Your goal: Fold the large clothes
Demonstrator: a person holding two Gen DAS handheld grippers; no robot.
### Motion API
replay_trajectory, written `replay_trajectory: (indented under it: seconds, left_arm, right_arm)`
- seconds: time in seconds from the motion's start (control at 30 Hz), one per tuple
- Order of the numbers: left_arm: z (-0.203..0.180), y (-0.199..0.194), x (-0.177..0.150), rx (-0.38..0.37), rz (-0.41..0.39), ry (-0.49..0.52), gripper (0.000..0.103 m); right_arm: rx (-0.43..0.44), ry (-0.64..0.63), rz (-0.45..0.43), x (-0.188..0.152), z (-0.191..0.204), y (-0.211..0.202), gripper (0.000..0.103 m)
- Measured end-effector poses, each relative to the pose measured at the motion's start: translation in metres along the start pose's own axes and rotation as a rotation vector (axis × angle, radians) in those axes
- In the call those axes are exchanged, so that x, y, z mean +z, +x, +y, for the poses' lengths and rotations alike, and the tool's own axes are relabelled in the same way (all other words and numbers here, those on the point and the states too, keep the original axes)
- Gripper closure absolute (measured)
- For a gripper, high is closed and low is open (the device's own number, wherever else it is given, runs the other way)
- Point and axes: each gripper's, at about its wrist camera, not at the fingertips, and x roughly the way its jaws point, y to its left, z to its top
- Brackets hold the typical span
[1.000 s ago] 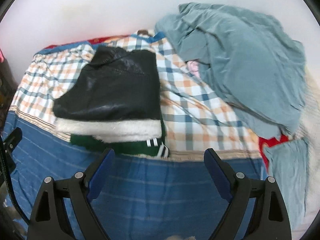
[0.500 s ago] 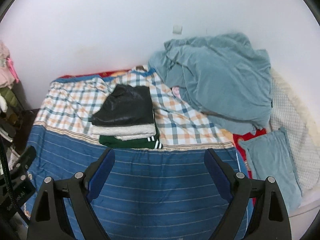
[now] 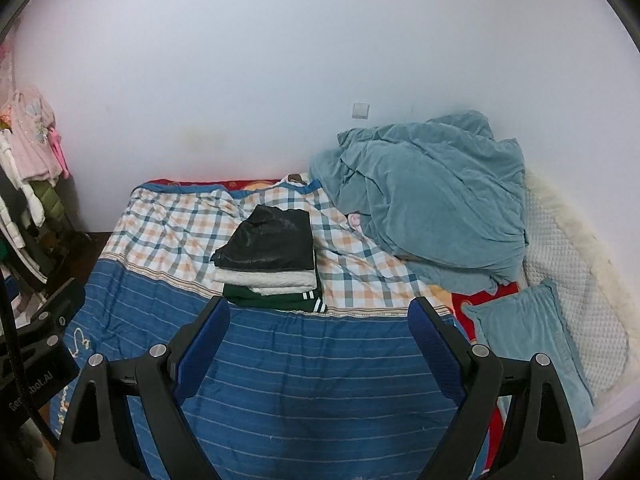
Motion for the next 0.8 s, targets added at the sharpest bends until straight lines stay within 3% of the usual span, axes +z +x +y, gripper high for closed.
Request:
replay_trajectory:
  seconds: [0.23, 0.8]
  left_arm:
    - [-0.003, -0.017, -0.007, -0.005, -0.003, 0.009, 0.001]
    - [0.002, -0.035, -0.009, 0.027, -0.047, 0.02, 0.0]
  right_arm:
    - [-0.007, 0.008, -0.009, -0.009, -0.014, -0.033, 0.011]
    - [0.004, 0.014, -0.057, -0.005, -0.012, -0.057, 0.006]
